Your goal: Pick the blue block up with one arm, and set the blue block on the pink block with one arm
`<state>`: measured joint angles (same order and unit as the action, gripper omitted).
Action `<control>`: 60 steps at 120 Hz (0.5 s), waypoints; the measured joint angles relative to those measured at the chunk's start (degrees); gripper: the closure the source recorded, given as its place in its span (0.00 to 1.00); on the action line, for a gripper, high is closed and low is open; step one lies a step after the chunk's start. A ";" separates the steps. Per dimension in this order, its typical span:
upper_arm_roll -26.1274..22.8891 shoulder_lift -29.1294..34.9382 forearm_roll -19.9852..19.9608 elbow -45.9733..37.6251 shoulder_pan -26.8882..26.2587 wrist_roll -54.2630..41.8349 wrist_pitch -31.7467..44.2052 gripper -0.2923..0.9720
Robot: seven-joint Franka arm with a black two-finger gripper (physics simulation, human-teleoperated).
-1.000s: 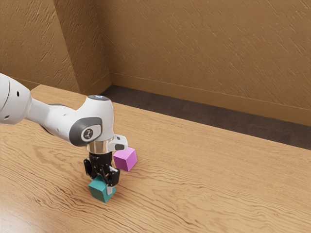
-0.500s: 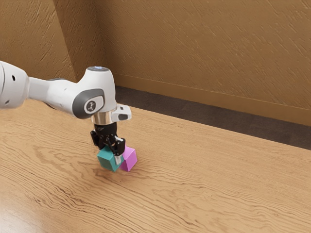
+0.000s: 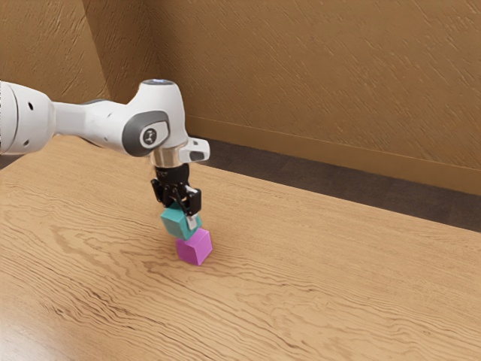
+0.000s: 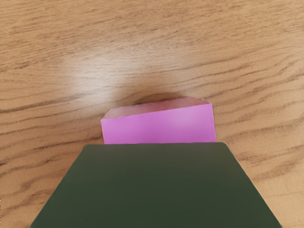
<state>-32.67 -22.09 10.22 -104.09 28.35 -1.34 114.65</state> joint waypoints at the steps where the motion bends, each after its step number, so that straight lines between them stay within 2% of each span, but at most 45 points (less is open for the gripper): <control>1: -0.01 -0.13 0.07 0.06 -0.09 -0.05 -0.04 0.50; 11: -0.01 -0.79 0.60 0.51 -0.58 -0.52 -0.34 0.50; 45: 0.14 -0.72 1.46 0.71 -0.89 -2.36 -0.96 0.31; 60: -0.14 2.88 1.34 0.71 -0.82 -2.96 -1.61 0.28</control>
<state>-32.80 -19.22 11.55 -103.38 27.53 -4.29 113.04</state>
